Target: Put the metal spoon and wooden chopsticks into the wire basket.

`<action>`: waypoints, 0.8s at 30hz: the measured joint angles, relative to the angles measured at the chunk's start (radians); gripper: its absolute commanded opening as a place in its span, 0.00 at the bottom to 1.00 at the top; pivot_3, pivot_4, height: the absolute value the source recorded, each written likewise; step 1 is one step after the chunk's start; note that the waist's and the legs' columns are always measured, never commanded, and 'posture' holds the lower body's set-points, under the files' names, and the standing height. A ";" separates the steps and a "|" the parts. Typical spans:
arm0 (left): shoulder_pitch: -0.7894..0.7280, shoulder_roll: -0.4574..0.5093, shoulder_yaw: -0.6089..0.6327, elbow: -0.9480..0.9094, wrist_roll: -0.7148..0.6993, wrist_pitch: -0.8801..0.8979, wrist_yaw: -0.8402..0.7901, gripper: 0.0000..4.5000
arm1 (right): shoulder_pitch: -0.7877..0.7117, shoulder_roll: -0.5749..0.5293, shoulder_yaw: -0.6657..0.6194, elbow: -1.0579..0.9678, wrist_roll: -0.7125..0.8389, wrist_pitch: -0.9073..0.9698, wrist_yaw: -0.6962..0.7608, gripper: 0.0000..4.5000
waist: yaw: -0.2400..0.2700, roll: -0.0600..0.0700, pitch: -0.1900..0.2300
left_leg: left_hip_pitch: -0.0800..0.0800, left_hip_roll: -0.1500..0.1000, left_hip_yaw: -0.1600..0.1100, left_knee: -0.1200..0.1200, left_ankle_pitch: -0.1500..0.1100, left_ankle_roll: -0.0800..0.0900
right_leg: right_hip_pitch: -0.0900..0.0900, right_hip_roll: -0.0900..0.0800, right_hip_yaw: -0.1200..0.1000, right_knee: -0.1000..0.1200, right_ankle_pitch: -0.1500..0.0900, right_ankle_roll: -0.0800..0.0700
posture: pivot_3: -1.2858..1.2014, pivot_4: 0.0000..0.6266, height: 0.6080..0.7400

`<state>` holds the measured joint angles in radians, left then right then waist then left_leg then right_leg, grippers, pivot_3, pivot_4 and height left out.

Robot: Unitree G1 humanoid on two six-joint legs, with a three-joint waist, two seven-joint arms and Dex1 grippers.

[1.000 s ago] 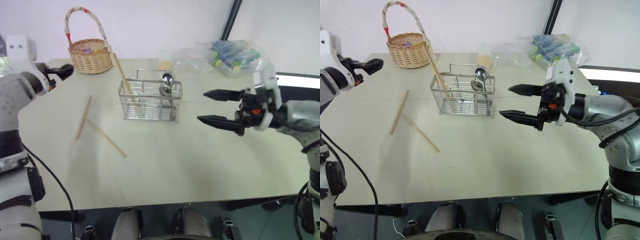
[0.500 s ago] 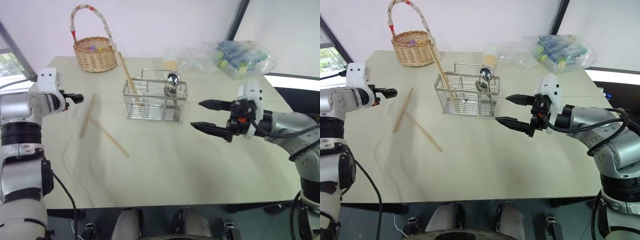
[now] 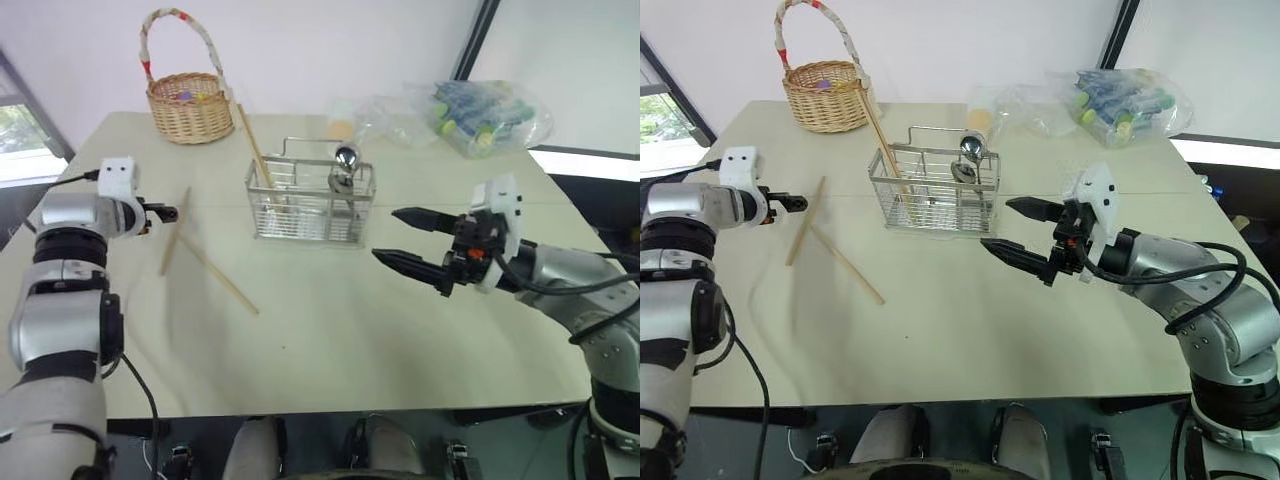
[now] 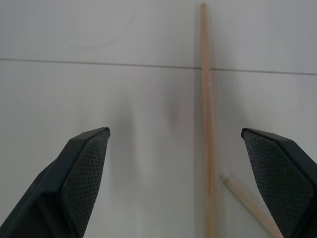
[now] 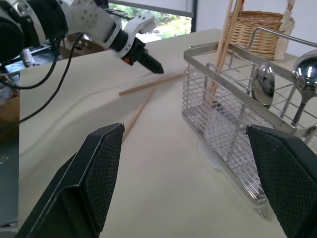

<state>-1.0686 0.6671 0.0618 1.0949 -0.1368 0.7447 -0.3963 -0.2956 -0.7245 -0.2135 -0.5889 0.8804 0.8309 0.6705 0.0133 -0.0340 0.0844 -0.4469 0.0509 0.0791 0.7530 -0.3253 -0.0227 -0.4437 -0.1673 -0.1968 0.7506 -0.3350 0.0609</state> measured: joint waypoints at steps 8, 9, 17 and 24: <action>-0.023 -0.048 -0.002 0.135 0.056 -0.128 -0.015 0.94 | 0.008 -0.003 -0.013 -0.004 0.046 0.012 -0.049 0.91 | 0.000 -0.001 0.000 | 0.001 0.000 0.000 0.000 -0.002 0.004 | 0.000 0.000 0.000 0.000 0.000 0.000 | 0.52 0.24 0.11; -0.026 -0.050 0.001 0.146 0.060 -0.140 -0.014 0.88 | 0.008 -0.003 -0.014 -0.004 0.048 0.012 -0.053 0.91 | 0.000 -0.001 0.000 | 0.001 0.000 0.000 0.000 -0.002 0.004 | 0.000 0.000 0.000 0.000 0.000 0.000 | 0.52 0.24 0.11; -0.031 -0.051 0.049 0.185 0.062 -0.187 0.013 0.01 | 0.018 -0.004 -0.025 -0.004 0.069 0.012 -0.082 0.91 | 0.000 -0.001 0.000 | 0.001 0.000 0.000 0.000 -0.002 0.004 | 0.000 0.000 0.000 0.001 0.000 0.000 | 0.52 0.24 0.11; -0.037 -0.054 0.077 0.199 0.062 -0.202 0.046 0.01 | 0.023 -0.004 -0.027 -0.005 0.086 0.012 -0.106 0.91 | -0.002 -0.001 0.000 | 0.000 0.000 0.000 0.000 -0.002 0.005 | 0.000 0.000 0.000 0.000 0.000 0.000 | 0.52 0.24 0.11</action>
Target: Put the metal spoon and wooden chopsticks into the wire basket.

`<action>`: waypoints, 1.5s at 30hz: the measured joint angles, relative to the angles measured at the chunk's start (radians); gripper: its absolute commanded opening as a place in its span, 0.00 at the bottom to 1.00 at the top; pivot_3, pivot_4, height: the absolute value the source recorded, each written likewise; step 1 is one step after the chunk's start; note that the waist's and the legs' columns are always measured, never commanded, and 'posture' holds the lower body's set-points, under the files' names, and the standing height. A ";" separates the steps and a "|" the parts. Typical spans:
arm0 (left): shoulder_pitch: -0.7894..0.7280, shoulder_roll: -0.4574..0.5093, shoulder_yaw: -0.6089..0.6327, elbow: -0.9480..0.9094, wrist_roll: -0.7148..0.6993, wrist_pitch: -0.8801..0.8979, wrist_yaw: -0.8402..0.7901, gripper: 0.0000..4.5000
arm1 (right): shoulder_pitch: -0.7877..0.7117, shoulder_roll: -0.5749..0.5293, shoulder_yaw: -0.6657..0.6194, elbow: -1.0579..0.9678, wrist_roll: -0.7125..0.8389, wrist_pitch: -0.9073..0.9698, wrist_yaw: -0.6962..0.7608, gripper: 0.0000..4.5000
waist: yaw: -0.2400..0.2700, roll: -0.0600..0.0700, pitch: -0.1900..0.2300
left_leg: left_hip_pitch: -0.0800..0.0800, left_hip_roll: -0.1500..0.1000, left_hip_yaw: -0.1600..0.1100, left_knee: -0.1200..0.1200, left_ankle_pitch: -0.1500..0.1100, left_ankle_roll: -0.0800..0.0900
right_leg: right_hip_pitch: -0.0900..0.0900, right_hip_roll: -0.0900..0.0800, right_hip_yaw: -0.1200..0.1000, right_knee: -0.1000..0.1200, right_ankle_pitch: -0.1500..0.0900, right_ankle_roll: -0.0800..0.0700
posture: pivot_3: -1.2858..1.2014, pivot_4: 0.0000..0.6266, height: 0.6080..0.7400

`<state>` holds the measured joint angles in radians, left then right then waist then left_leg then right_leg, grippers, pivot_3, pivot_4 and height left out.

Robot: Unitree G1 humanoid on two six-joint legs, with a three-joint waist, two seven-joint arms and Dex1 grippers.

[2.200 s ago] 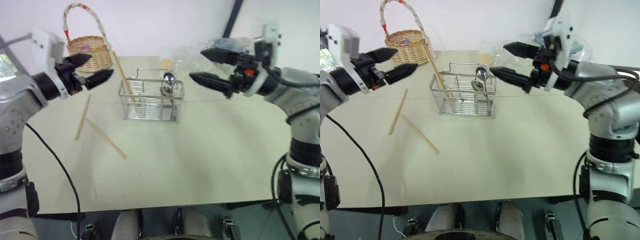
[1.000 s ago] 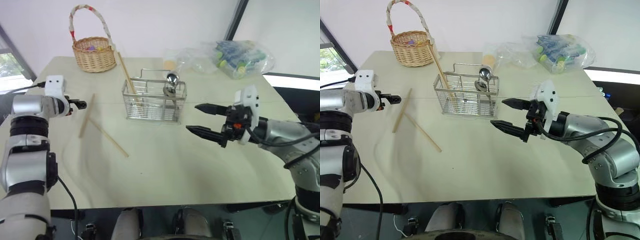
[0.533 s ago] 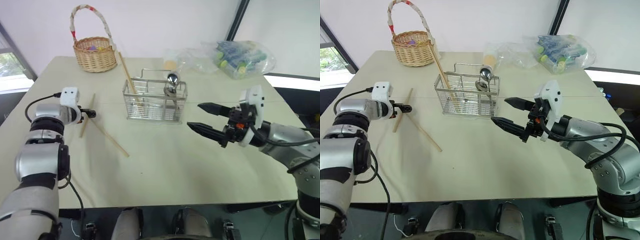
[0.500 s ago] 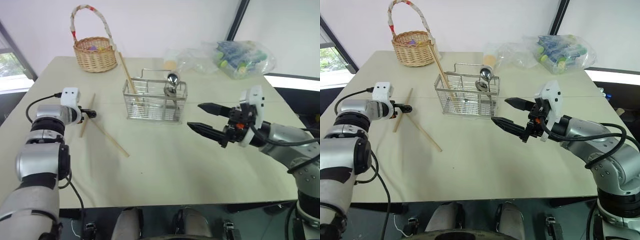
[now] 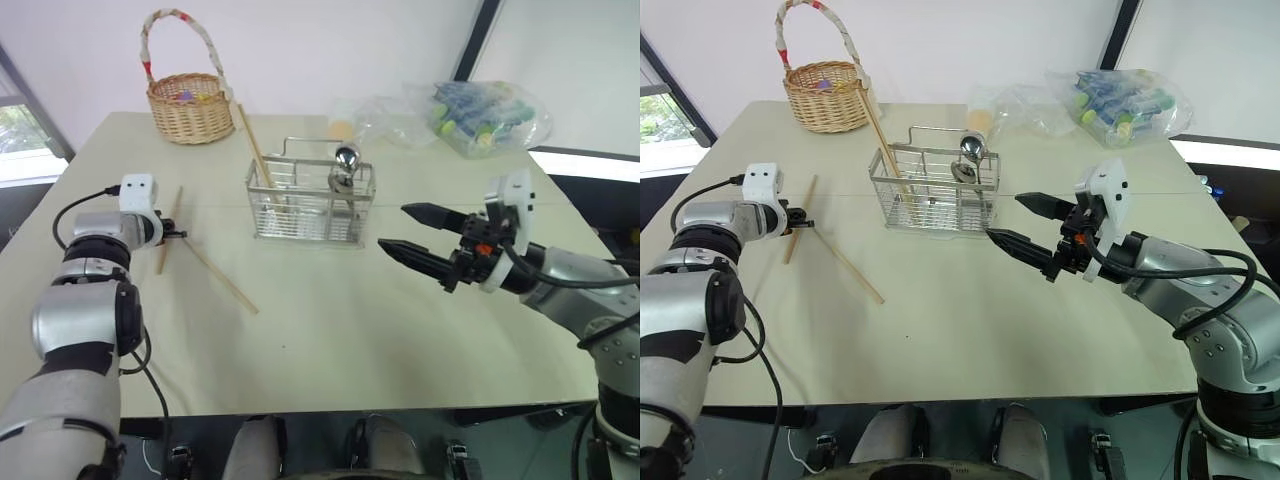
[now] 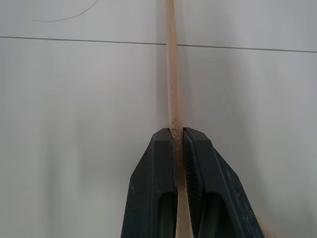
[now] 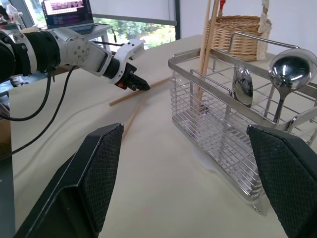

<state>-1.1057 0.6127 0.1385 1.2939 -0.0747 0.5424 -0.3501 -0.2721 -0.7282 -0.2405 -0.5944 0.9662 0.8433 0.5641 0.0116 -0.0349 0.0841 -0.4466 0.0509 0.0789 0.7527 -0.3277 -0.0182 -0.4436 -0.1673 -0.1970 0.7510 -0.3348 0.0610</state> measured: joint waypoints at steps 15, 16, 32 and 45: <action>-0.002 0.026 0.281 -0.361 -0.200 -0.376 0.132 0.01 | 0.058 -0.030 -0.035 -0.012 0.023 0.002 -0.028 0.91 | 0.001 -0.002 0.001 | -0.001 0.000 -0.001 0.001 0.003 -0.005 | 0.000 -0.001 0.000 -0.001 0.000 0.000 | 0.52 0.24 0.11; -0.002 0.008 0.324 -0.442 -0.255 -0.359 0.130 0.01 | 0.068 -0.030 -0.040 -0.013 0.026 0.002 -0.033 0.91 | 0.001 -0.001 0.000 | -0.001 0.000 -0.001 0.000 0.002 -0.004 | 0.001 -0.001 0.000 -0.002 0.000 0.000 | 0.52 0.24 0.11; 0.136 -0.423 0.216 -1.100 -0.612 -0.019 0.134 0.01 | 0.107 -0.005 -0.042 -0.042 0.041 0.001 -0.108 0.91 | 0.000 0.000 0.000 | 0.003 0.000 -0.001 0.001 0.003 -0.004 | 0.006 0.001 0.000 -0.001 0.000 0.000 | 0.52 0.24 0.11; 0.213 -0.440 0.067 -0.984 -0.400 -0.269 0.001 0.01 | 0.088 -0.029 -0.123 -0.051 0.101 0.000 -0.178 0.91 | 0.003 0.001 0.000 | 0.001 0.000 -0.001 0.002 0.000 0.001 | 0.006 0.001 0.000 -0.003 0.000 0.000 | 0.52 0.24 0.11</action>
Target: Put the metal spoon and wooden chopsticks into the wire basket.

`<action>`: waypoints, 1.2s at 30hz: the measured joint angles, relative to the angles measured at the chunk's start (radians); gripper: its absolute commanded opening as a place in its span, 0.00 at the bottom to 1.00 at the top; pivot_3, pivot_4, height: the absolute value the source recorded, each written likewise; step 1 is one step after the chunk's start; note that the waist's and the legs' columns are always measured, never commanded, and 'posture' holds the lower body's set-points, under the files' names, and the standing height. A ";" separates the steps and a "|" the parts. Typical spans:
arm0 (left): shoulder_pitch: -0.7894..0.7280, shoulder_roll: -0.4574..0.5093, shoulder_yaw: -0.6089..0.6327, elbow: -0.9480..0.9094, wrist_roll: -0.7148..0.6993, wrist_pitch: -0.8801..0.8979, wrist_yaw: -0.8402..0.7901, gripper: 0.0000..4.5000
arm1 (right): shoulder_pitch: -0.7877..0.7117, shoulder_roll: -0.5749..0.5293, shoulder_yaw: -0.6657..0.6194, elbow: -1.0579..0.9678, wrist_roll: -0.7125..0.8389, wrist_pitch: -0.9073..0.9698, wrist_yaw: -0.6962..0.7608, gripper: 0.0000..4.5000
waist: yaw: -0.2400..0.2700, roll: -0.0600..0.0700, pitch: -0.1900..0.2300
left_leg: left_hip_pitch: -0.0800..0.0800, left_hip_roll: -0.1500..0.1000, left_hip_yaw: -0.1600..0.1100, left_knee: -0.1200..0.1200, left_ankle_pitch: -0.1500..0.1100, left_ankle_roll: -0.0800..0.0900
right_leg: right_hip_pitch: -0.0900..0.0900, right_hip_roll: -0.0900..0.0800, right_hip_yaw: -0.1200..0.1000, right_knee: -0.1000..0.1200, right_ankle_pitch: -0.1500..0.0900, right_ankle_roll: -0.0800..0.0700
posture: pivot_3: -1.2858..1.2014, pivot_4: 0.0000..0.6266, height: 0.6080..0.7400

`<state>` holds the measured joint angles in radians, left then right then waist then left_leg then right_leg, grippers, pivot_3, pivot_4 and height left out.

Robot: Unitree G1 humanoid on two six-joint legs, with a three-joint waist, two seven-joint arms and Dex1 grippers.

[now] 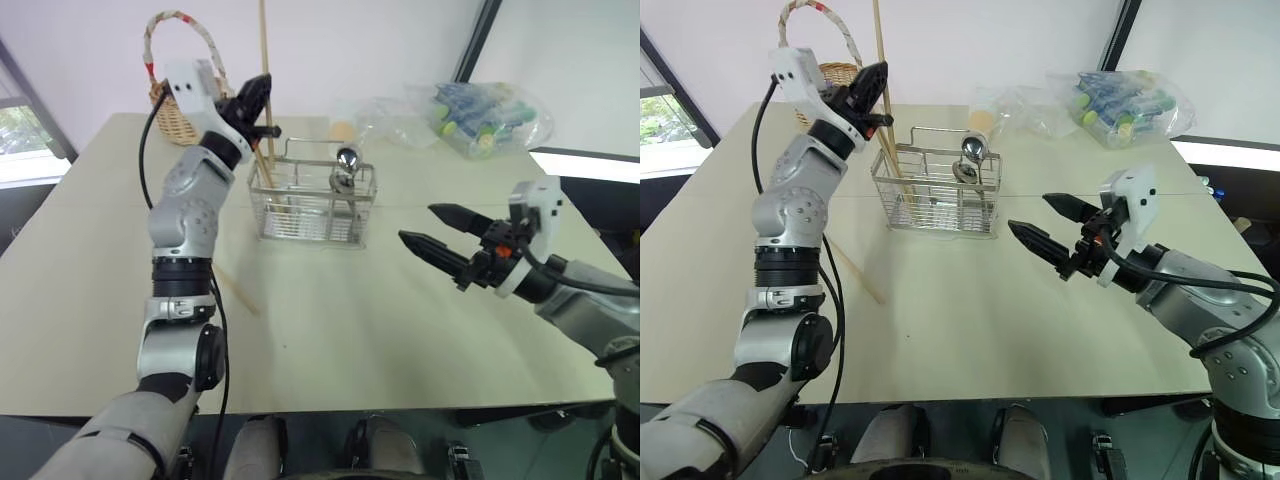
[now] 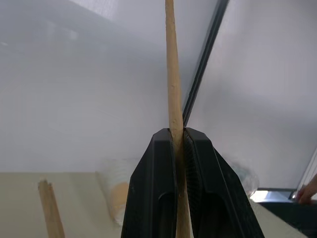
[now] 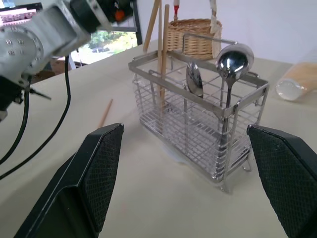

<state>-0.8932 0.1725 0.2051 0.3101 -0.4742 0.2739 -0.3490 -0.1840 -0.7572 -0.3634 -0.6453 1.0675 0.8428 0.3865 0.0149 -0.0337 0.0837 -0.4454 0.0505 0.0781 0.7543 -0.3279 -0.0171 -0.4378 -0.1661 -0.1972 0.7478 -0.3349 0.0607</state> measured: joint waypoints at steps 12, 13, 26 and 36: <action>0.010 -0.027 -0.014 0.059 0.051 -0.107 -0.033 0.33 | -0.009 -0.048 -0.015 0.000 0.075 0.002 -0.028 0.91 | -0.001 0.002 -0.001 | 0.001 0.000 0.000 -0.002 -0.001 0.003 | 0.002 0.001 -0.001 -0.010 0.000 0.000 | 0.52 0.24 0.11; 0.014 -0.027 -0.014 0.059 0.051 -0.109 -0.037 0.44 | -0.009 -0.049 -0.015 0.000 0.078 0.002 -0.030 0.91 | -0.001 0.002 -0.001 | 0.001 0.000 0.000 -0.002 -0.001 0.003 | 0.003 0.001 -0.001 -0.010 0.000 0.000 | 0.52 0.24 0.11; 0.060 0.003 0.013 -0.104 0.014 0.030 0.034 0.99 | -0.016 -0.048 -0.003 0.022 0.074 -0.001 -0.026 0.91 | -0.003 0.002 0.000 | 0.001 0.000 0.000 -0.002 -0.001 0.003 | 0.004 0.001 -0.001 -0.011 0.001 0.001 | 0.52 0.24 0.11; -0.036 0.106 0.265 -0.370 -0.046 0.831 0.578 0.99 | -0.039 -0.070 0.063 0.039 -0.007 -0.034 0.089 0.91 | -0.002 0.006 0.001 | 0.004 0.000 -0.002 -0.003 -0.002 0.004 | 0.007 0.001 -0.001 -0.012 0.002 0.004 | 0.52 0.24 0.11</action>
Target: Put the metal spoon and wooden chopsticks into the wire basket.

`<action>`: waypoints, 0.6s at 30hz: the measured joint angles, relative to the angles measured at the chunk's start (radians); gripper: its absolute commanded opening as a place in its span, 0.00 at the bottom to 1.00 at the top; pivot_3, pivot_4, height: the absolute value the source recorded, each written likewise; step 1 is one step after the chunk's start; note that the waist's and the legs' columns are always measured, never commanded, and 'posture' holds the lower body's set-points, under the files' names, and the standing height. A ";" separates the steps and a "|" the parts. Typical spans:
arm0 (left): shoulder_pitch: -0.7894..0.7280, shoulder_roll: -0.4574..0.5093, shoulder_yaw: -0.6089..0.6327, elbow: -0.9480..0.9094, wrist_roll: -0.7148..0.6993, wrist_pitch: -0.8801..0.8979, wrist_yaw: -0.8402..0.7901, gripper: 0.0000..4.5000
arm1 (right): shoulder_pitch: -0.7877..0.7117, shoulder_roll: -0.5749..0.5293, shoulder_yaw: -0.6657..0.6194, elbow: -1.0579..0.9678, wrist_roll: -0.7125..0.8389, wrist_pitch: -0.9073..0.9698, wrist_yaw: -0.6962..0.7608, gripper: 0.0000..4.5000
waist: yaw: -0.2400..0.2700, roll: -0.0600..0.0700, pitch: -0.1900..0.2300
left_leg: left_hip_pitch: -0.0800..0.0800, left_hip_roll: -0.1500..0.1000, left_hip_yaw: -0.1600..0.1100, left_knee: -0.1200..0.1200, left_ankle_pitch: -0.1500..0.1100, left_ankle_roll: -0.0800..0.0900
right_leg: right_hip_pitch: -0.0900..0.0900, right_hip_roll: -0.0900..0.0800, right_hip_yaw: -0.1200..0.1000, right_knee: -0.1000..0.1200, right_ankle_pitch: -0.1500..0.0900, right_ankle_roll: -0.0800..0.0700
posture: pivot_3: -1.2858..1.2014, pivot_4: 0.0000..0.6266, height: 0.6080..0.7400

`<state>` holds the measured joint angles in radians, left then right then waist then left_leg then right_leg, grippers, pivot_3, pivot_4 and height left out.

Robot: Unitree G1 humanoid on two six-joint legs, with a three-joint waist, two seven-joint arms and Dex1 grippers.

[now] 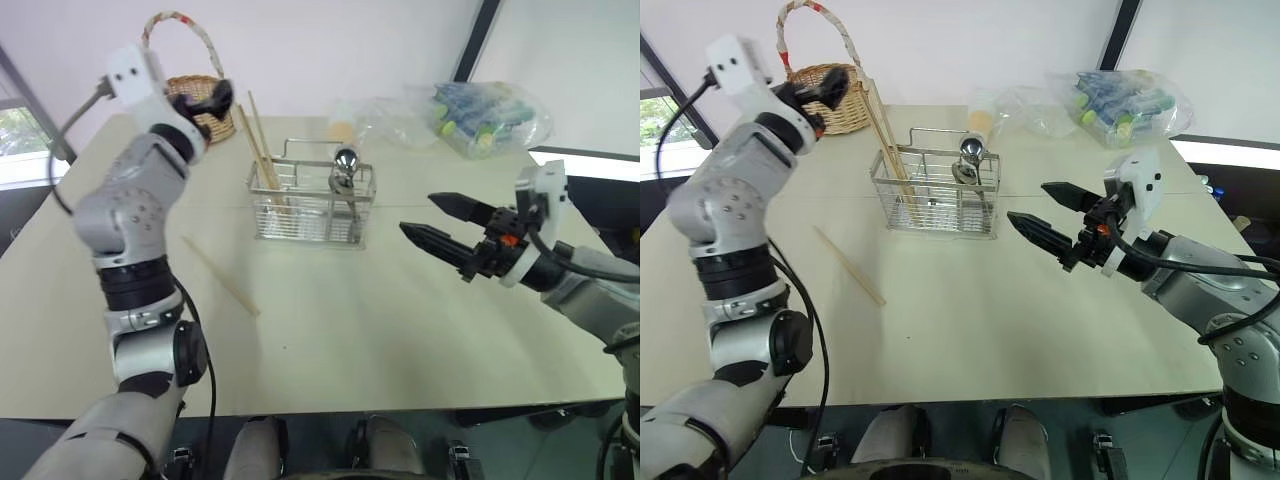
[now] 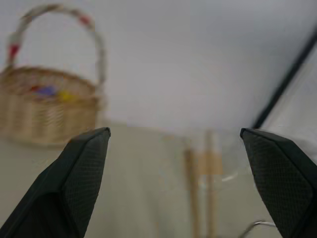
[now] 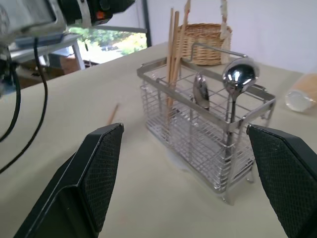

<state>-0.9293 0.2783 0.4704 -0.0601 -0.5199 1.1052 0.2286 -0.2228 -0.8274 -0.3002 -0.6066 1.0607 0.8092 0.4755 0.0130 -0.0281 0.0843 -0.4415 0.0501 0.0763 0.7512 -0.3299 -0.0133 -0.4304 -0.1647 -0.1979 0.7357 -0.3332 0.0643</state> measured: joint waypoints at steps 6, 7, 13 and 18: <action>-0.046 -0.163 0.379 -0.021 0.216 0.486 0.284 0.99 | 0.012 -0.050 0.013 0.001 -0.043 -0.016 0.130 0.91 | 0.003 -0.007 0.004 | -0.001 0.000 -0.001 0.001 0.003 -0.005 | 0.001 0.000 0.000 -0.001 0.001 0.002 | 0.52 0.24 0.11; -0.046 -0.173 0.394 -0.021 0.235 0.501 0.300 0.99 | 0.010 -0.050 0.015 0.002 -0.048 -0.019 0.137 0.91 | 0.004 -0.008 0.004 | -0.001 0.000 -0.001 0.001 0.003 -0.006 | 0.000 0.000 0.000 -0.001 0.001 0.002 | 0.52 0.24 0.11; -0.060 -0.221 0.408 -0.010 0.326 0.501 0.318 0.99 | 0.010 -0.043 0.048 0.001 -0.067 -0.021 0.174 0.91 | 0.020 -0.006 0.003 | -0.001 0.000 0.000 0.001 0.002 -0.011 | 0.000 -0.001 0.000 -0.001 0.001 0.002 | 0.52 0.24 0.11; -0.060 -0.237 0.397 0.123 0.368 0.457 0.281 0.99 | 0.014 -0.027 0.057 0.000 -0.067 -0.021 0.182 0.91 | 0.030 -0.006 0.003 | -0.001 0.000 0.000 0.001 0.003 -0.012 | -0.001 -0.001 0.000 0.000 0.001 0.002 | 0.52 0.24 0.11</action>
<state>-0.9889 0.0411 0.8672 0.0633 -0.1523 1.5627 0.5100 -0.2088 -0.8543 -0.2434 -0.6064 0.9941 0.7881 0.6579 0.0434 -0.0336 0.0876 -0.4426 0.0503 0.0760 0.7522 -0.3272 -0.0251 -0.4312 -0.1653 -0.1980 0.7354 -0.3319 0.0662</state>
